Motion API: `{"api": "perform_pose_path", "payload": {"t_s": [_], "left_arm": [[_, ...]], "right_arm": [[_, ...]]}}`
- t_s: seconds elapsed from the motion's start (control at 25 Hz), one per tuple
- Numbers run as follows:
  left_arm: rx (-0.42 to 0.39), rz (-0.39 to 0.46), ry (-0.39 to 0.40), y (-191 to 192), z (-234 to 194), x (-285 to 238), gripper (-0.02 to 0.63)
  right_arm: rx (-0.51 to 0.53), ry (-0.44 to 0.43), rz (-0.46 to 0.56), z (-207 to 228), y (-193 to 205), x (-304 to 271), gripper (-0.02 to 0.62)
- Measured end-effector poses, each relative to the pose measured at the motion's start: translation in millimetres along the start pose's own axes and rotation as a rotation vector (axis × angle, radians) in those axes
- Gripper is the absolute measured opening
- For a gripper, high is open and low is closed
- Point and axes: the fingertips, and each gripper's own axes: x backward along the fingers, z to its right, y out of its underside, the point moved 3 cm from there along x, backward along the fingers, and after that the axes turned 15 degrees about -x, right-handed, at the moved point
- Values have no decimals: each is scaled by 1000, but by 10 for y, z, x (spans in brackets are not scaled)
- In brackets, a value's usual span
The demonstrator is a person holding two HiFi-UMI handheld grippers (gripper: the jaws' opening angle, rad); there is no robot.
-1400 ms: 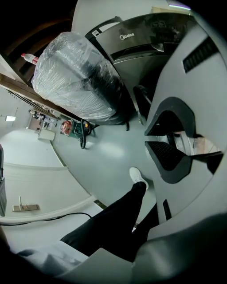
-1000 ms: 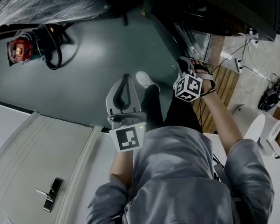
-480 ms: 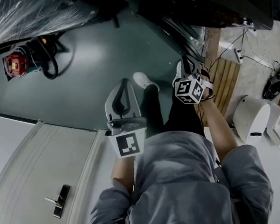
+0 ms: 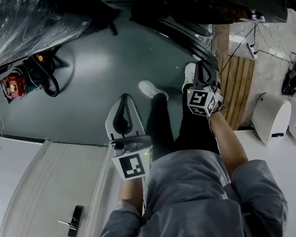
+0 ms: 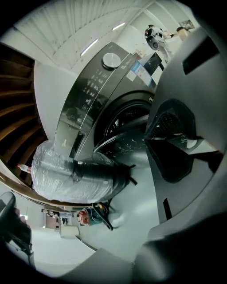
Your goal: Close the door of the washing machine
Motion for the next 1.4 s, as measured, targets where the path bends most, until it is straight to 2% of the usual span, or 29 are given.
{"api": "perform_pose_path", "payload": {"t_s": [0.52,0.84,1.4], "left_arm": [[-2,-24,78,187,479,-291,-2],[-12,-21,92,269,714,-455,-2],[12,-40,106,344,1161,-691,-2]], "right_arm": [[-268,96,108,481,110,-198,11],[-336,107,201,760,60,-357,11],[-374,93,277,1169,-63,-652,9]]}}
